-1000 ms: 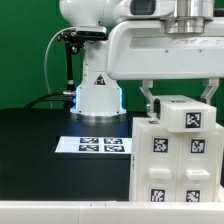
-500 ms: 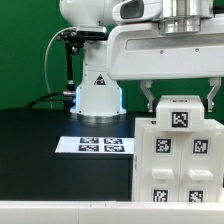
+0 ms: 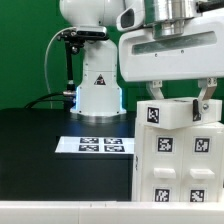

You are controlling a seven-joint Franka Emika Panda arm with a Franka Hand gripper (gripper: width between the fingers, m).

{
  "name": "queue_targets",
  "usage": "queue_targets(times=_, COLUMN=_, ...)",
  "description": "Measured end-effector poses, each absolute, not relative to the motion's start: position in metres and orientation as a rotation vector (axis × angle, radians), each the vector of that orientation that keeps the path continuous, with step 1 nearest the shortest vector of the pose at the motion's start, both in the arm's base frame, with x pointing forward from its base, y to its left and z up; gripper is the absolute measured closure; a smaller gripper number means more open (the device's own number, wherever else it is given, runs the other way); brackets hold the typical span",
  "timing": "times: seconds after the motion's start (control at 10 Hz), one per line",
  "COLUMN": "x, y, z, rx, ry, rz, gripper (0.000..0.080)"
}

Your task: Assemble cabinet

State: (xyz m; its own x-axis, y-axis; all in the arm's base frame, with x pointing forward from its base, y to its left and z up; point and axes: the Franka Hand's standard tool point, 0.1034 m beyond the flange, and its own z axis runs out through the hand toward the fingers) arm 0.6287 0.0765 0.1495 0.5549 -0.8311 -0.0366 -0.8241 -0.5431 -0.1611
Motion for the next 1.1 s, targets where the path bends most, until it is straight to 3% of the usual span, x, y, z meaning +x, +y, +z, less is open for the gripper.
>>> queue_targets(times=0.6, x=0.6331, y=0.0755, z=0.1469, rx=-1.985, ry=2.108, rz=0.095, gripper=0.0243)
queue_targets(times=1.1, x=0.6351, y=0.0746, z=0.1479, rx=-1.812, ry=2.246, rz=0.117, gripper=0.0243)
